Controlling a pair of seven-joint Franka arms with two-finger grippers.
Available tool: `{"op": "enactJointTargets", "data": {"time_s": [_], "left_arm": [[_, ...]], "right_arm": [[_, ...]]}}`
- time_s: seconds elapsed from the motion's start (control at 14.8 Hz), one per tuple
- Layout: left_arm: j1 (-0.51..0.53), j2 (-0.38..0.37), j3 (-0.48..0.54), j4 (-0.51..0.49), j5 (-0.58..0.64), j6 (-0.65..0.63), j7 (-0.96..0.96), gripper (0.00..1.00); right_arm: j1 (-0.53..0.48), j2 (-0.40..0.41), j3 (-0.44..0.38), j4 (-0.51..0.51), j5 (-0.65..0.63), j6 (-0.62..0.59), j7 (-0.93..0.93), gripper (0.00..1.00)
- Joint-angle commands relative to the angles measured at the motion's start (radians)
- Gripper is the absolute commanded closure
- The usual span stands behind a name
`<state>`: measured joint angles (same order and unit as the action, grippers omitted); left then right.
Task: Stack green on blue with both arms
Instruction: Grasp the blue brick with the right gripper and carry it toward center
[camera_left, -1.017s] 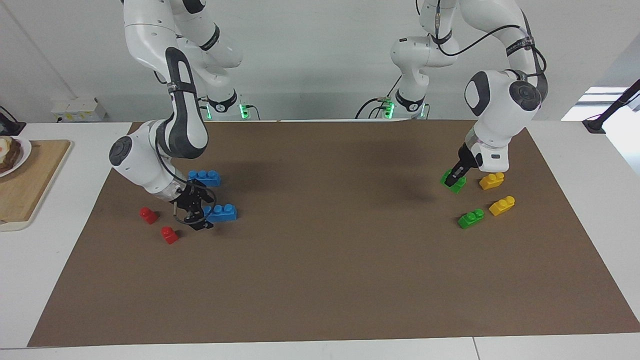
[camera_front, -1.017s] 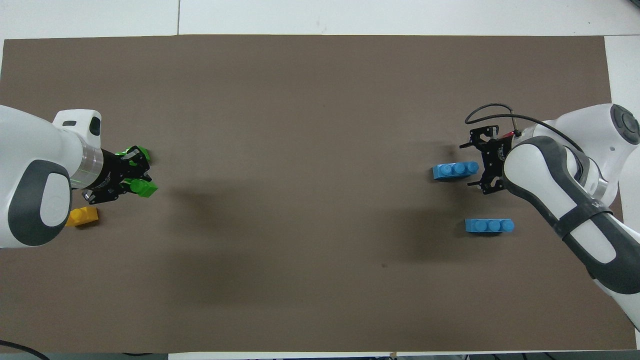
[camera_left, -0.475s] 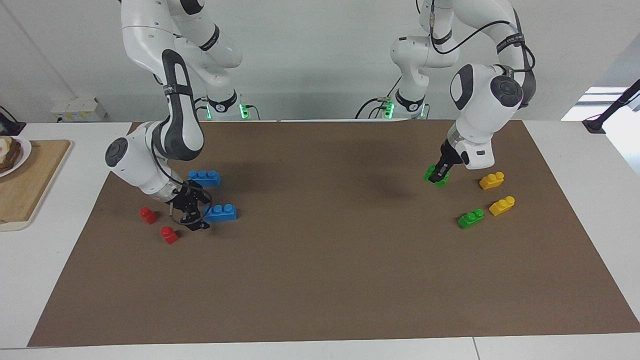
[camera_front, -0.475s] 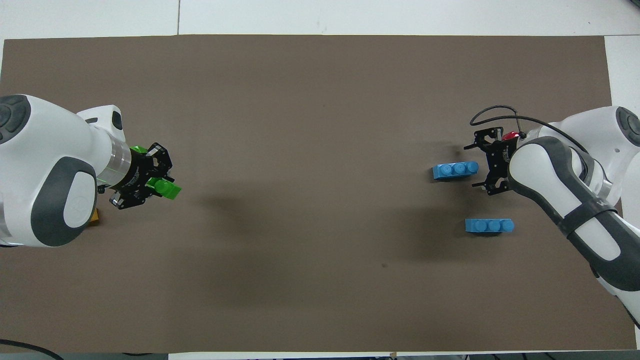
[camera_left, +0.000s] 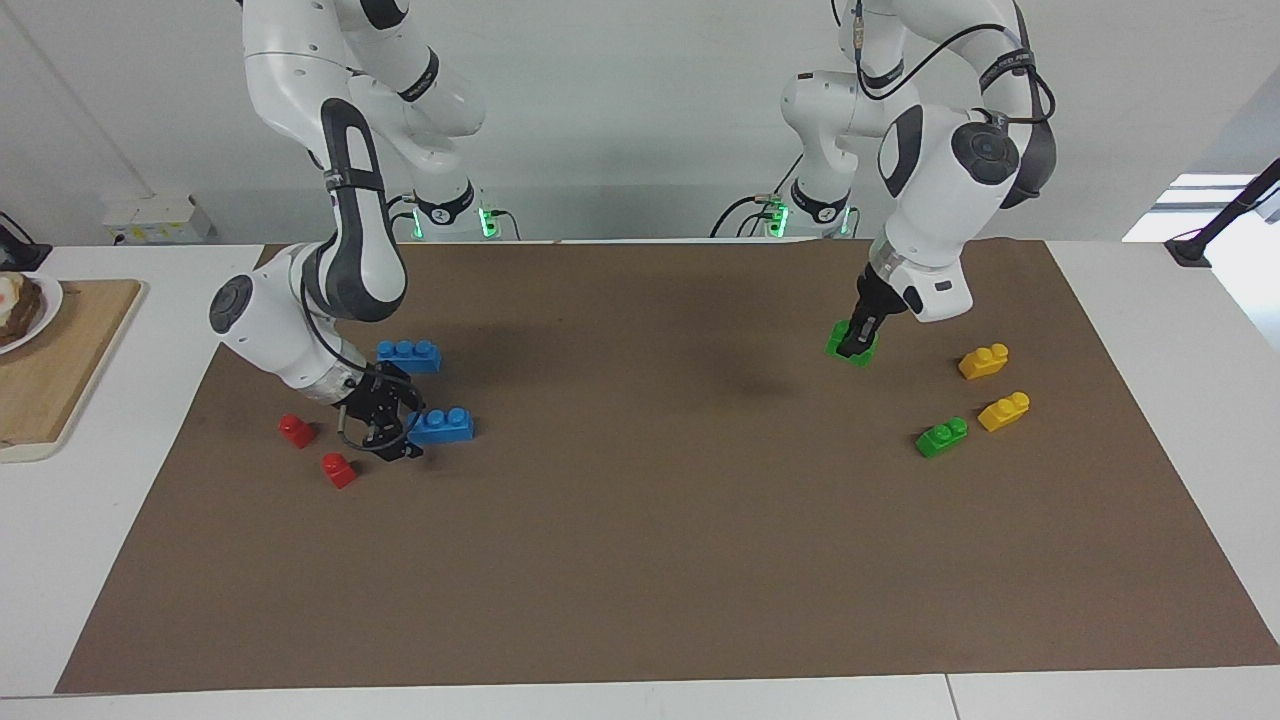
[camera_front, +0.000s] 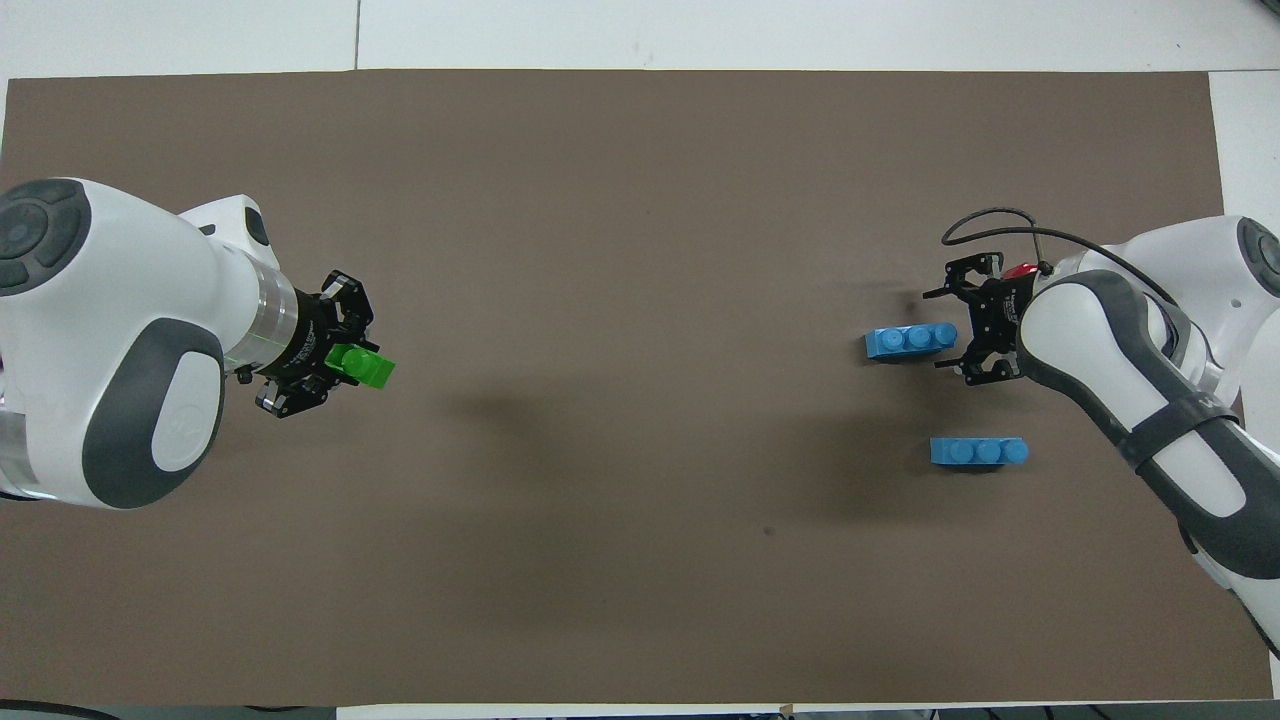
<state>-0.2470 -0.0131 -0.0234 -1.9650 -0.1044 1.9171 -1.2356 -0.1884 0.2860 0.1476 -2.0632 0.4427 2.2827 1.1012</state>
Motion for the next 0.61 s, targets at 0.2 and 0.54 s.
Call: {"op": "enactJointTargets", "data": {"time_s": [0.2,0.54], "left_arm": [[0.005,-0.01,0.013,0.077,-0.015,-0.064,-0.047,1.0],[0.012,-0.039,0.016,0.08,-0.014,-0.182,-0.07,1.0]], "right_arm": [[0.0,-0.001,0.006,-0.014,0.028,0.029,-0.027,0.48],[0.013,0.002,0.006,-0.006,0.028,0.038,-0.03,1.0]]}}
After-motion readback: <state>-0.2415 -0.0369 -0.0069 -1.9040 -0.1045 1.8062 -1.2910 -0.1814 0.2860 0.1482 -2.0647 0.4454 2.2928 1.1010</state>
